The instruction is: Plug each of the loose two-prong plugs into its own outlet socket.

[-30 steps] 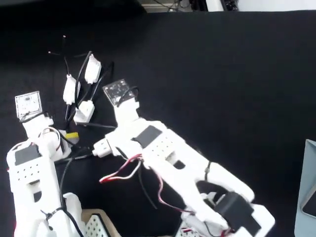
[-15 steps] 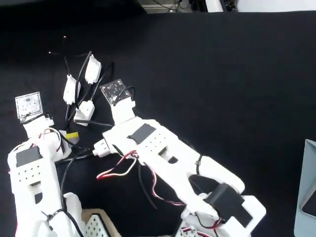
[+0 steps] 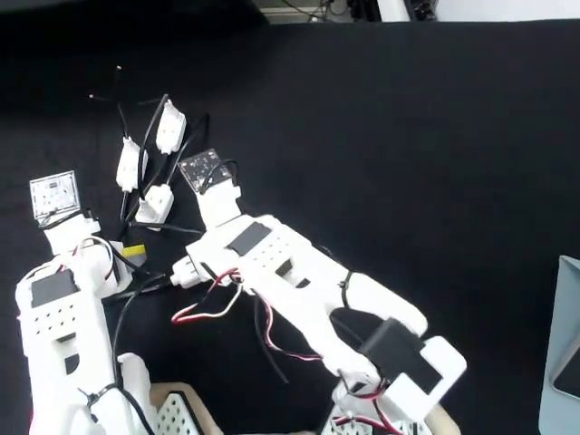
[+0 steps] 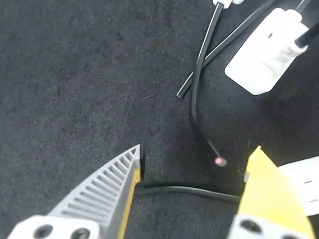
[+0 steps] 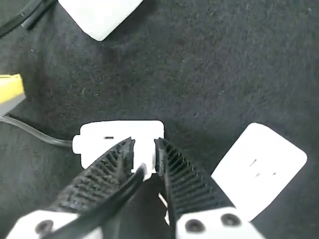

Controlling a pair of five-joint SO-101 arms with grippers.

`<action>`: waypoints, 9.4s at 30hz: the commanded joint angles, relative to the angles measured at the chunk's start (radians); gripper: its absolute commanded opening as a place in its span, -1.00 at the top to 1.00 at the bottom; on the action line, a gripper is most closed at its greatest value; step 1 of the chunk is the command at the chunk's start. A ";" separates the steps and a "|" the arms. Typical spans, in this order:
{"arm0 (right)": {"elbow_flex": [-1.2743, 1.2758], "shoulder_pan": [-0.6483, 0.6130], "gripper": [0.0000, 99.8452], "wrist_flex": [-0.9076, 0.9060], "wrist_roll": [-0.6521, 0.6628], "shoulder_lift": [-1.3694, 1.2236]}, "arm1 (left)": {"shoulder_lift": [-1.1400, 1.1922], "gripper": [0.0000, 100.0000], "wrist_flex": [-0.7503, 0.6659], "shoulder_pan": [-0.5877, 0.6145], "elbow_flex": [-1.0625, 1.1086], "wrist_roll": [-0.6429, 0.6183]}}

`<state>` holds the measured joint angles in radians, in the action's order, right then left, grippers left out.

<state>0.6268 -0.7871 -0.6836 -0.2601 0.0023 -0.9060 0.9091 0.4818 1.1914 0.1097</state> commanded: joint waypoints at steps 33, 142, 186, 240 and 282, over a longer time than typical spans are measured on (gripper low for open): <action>0.124 0.365 0.66 -0.370 0.080 0.707 | -0.005 0.34 -0.008 -0.243 -0.010 0.296; 0.437 0.117 0.65 -0.390 0.361 0.700 | -0.054 0.41 0.060 -0.134 0.048 0.101; 0.246 0.439 0.98 -0.609 0.638 0.636 | -0.054 0.41 0.044 -0.136 0.076 0.109; 0.211 0.663 0.61 -0.578 -0.055 0.618 | -0.054 0.41 0.017 -0.131 0.097 0.109; -0.363 1.092 0.98 -0.272 0.393 -0.251 | -0.054 0.42 0.017 -0.131 0.099 0.109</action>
<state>0.4519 0.3207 -1.0825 0.0913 -0.2463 -0.9444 0.9444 0.3437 1.2927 0.2186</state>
